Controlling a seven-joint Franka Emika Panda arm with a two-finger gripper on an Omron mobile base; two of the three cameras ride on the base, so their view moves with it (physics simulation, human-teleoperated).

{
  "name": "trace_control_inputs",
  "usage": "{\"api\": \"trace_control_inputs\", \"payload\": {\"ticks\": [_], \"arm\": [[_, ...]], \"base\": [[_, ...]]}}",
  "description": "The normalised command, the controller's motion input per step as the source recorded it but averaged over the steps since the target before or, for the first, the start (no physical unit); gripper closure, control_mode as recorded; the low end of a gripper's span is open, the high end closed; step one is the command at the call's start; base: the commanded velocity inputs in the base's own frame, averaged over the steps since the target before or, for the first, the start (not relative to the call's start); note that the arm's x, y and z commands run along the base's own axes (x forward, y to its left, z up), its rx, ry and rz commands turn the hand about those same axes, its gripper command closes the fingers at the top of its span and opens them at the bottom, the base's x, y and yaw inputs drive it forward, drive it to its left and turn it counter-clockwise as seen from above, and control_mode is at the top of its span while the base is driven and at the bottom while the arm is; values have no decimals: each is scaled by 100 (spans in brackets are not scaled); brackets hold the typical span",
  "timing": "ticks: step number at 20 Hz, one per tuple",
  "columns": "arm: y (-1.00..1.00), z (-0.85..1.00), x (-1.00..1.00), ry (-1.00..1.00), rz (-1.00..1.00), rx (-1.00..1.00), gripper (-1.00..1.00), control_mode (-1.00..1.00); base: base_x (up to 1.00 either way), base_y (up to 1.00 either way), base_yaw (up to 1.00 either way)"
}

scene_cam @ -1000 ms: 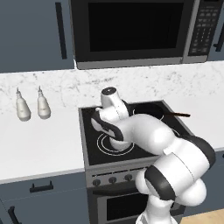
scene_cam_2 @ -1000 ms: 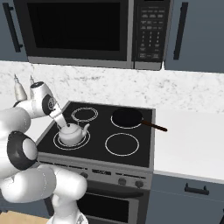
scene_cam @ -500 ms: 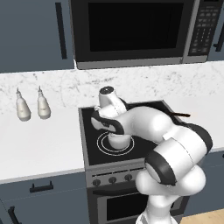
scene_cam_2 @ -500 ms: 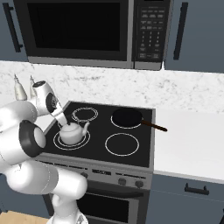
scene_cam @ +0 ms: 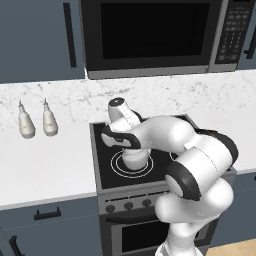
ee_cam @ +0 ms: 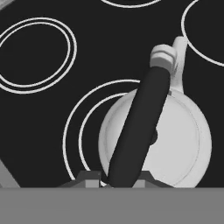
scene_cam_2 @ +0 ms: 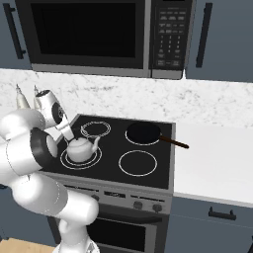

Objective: Pick the kettle from the counter and place it on a stove burner. Then turn the burner on.

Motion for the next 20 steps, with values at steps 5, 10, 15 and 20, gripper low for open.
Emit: {"api": "trace_control_inputs", "payload": {"ticks": [5, 10, 15, 20], "arm": [[0, -17, 0, 0, -3, 0, 100, -100], [0, -15, -7, 0, -3, 0, -100, -100], [-6, -3, -17, 0, -1, 0, -100, -100], [-2, 0, -26, -1, 0, 0, -100, -100]], "base": [[0, 0, 0], [0, 0, 0], [0, 0, 0], [0, 0, 0]]}}
